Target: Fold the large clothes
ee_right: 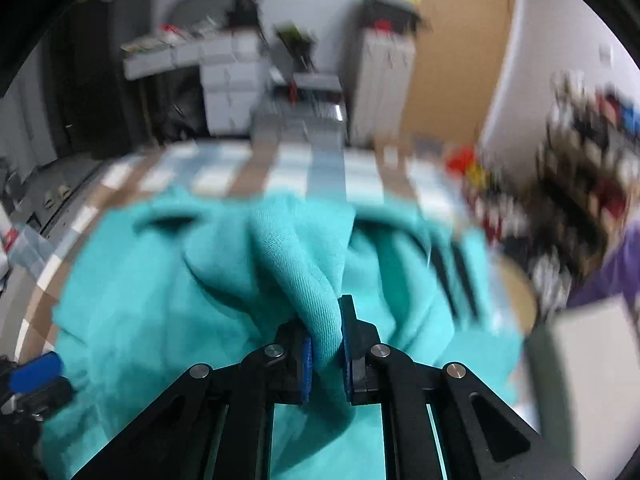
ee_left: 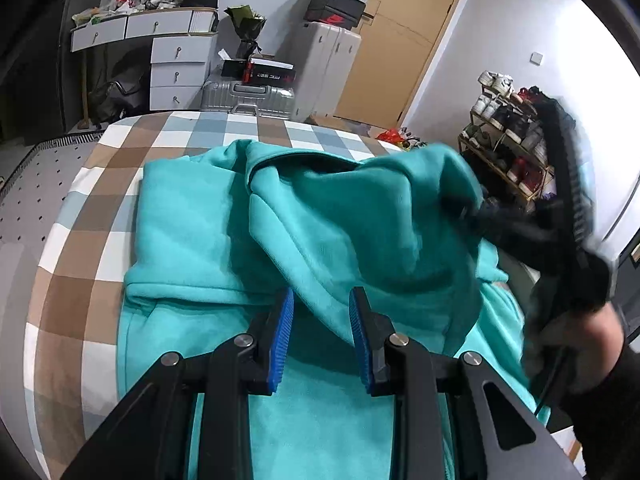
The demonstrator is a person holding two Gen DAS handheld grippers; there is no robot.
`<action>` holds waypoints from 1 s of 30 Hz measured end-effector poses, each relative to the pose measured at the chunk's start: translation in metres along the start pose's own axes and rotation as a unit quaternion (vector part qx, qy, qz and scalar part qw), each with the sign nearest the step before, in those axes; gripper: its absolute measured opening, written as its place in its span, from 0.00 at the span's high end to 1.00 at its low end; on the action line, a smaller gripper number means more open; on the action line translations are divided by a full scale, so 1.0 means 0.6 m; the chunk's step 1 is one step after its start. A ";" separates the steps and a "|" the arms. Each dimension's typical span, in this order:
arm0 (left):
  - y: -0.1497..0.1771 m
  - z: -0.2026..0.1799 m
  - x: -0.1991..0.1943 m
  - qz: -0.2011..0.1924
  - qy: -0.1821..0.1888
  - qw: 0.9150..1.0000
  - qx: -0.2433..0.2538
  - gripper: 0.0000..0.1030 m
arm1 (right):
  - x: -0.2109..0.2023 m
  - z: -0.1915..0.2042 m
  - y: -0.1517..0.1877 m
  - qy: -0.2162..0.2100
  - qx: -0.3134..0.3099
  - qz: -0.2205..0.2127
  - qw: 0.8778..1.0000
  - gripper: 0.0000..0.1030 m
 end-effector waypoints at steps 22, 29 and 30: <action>0.020 -0.094 0.057 0.072 0.144 0.987 -0.001 0.78 | -0.082 -0.051 0.033 -0.120 0.057 0.007 0.991 0.70; 0.039 -0.099 0.124 0.143 0.098 0.985 -0.001 0.78 | 0.043 -0.011 -0.032 -0.167 0.046 0.065 0.983 0.96; 0.041 -0.091 0.127 0.150 0.088 0.985 -0.011 0.78 | 0.070 -0.005 -0.023 -0.173 0.052 0.086 0.980 0.96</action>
Point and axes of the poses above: each gripper's, at about its wrist camera, not at the fingertips, and x roughly the way its jaws point, z to its left, y to its underside, the point moved 3 cm from there along x, roughly the way its jaws point, and after that the axes turned 3 degrees about -z, right-handed, at the moved point
